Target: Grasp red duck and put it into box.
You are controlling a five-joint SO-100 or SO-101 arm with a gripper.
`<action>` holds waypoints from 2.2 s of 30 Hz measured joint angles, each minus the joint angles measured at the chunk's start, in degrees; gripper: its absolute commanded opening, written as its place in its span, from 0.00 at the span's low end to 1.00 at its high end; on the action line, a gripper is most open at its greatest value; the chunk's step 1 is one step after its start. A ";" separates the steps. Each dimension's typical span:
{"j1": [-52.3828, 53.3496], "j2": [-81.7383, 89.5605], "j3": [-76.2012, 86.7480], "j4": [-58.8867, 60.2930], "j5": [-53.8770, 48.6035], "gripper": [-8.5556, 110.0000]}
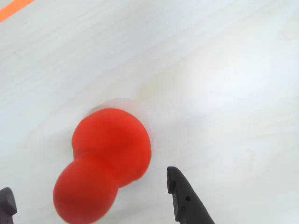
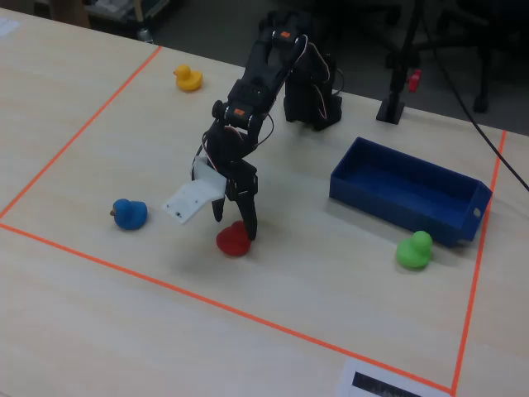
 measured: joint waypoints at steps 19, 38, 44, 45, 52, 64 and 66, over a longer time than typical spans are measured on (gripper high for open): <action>-1.41 -6.33 -3.43 -2.99 0.00 0.41; -3.08 1.76 -7.65 13.54 15.38 0.07; -25.22 20.48 -17.93 39.64 29.88 0.07; -30.06 21.18 -18.63 41.66 31.99 0.07; -53.44 19.95 -18.90 46.67 42.36 0.07; -62.75 7.47 -18.81 43.51 48.87 0.30; -62.67 7.47 -18.28 43.33 47.29 0.37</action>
